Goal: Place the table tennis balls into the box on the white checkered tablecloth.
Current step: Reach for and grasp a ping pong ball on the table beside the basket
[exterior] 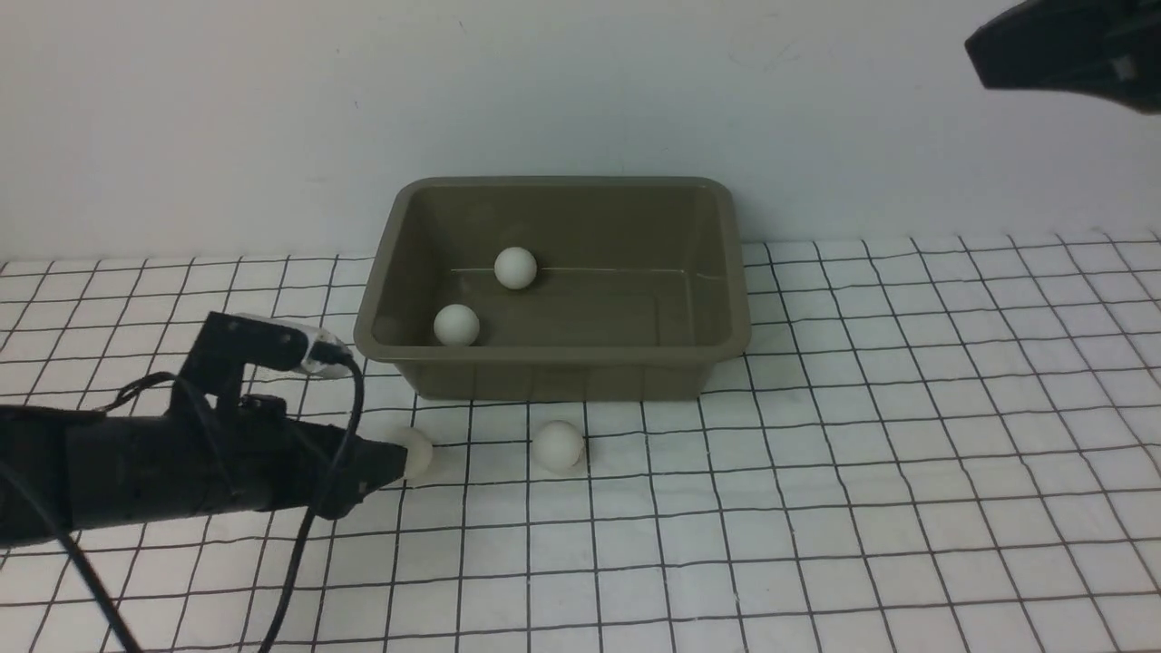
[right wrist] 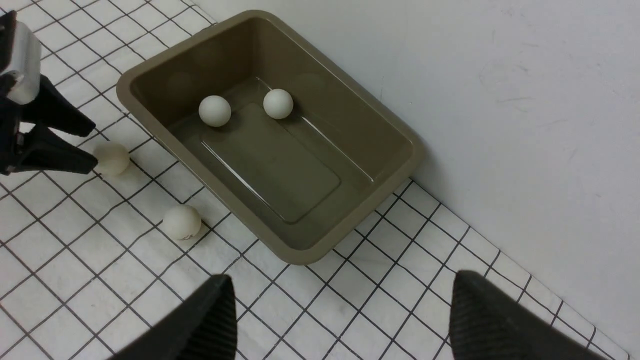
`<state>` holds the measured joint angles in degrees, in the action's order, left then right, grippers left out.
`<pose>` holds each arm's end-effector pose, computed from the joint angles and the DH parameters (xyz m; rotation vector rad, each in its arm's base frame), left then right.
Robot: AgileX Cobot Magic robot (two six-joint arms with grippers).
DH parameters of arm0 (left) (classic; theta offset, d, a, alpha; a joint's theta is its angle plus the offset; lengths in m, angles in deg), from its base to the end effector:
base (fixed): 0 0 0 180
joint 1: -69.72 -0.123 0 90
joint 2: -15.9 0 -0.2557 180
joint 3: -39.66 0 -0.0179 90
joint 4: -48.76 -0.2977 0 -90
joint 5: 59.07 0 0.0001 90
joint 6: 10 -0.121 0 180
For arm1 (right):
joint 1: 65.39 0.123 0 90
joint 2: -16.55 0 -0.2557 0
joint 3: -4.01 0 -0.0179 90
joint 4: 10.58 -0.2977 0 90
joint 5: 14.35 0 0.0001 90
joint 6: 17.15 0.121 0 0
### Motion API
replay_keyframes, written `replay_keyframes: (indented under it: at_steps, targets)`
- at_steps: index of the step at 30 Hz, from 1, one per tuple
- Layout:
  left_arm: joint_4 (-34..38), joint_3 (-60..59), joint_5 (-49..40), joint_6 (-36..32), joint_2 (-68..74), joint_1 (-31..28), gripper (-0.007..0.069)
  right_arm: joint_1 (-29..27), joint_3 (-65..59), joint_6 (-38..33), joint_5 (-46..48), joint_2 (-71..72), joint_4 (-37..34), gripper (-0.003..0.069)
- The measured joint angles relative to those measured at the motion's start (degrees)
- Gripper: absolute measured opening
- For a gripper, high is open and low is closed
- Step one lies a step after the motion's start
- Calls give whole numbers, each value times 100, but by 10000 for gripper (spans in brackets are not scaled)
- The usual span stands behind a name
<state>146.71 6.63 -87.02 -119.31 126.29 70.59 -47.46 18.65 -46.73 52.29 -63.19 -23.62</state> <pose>0.3500 -0.0616 0.0532 0.4435 2.3191 -0.5048 0.2834 0.1180 0.4382 -0.9209 2.0828 0.1802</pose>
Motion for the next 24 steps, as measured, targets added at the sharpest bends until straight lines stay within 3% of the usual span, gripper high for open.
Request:
replay_keyframes:
  at_steps: [6, 10, 13, 20, 24]
  targets:
    - [18, 294, 119, -55, 430, 40, 465, 0, 0, 0, 0, 0, 0, 517]
    - [33, 342, 96, -55, 682, 40, 351, 0, 0, -5, 0, 0, 0, 517]
    - [27, 356, -61, -55, 688, 40, 352, 0, 0, -5, 0, 0, 0, 517]
    - [-38, 356, -2537, -55, 474, 132, 352, 0, 0, -5, 0, 0, 12, 517]
    - [-65, 397, -2905, -55, 360, 161, 352, 0, 0, -5, 5, 0, 19, 517]
